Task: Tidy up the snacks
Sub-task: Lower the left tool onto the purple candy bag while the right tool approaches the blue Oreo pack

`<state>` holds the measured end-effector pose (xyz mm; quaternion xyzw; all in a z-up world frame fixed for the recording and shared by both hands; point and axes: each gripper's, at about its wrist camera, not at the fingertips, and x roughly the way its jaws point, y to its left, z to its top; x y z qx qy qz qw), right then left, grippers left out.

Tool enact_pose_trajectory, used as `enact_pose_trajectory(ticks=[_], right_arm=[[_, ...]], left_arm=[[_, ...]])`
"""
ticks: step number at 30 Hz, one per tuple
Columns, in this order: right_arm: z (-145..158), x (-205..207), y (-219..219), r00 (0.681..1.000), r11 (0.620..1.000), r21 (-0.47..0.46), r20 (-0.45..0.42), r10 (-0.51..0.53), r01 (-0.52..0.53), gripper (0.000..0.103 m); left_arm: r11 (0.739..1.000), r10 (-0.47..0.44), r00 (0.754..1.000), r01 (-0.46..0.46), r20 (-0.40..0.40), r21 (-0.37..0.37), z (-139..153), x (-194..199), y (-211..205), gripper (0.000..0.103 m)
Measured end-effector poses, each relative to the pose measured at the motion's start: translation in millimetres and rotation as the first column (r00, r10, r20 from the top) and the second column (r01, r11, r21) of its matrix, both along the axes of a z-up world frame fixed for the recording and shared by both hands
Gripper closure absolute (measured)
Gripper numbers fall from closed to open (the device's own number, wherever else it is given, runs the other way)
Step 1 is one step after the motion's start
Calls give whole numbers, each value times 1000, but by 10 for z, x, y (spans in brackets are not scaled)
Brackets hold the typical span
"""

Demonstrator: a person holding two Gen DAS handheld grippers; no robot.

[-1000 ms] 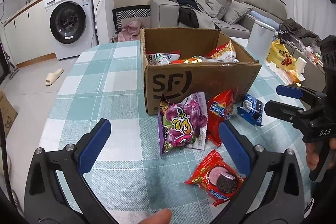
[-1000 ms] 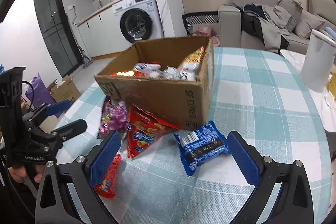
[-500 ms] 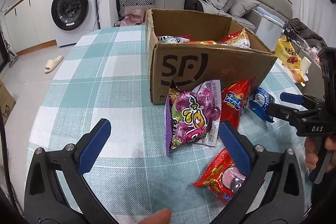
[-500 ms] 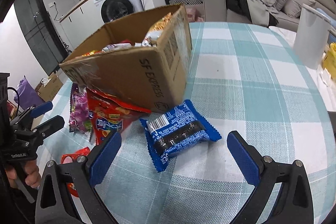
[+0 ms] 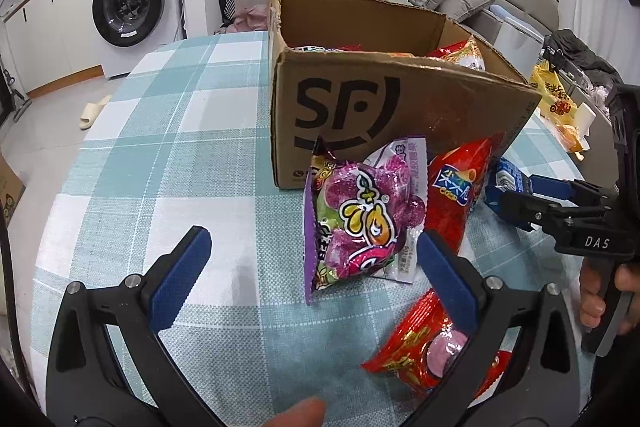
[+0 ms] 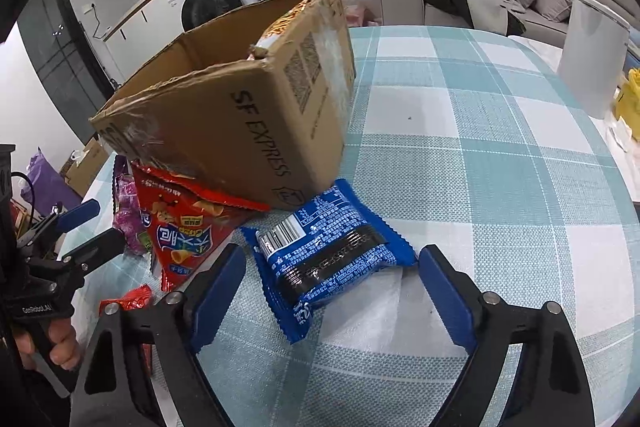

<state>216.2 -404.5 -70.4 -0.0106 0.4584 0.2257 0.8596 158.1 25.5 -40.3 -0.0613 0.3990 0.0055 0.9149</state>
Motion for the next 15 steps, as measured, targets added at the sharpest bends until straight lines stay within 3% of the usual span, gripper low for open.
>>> enact_pose_trajectory(ticks=[15], right_arm=[[11,24,-35,1000,1000,-2,13,-13,13,19]], left_arm=[[1000,-7,1000,7,-20,8,-115,280,-38,1]])
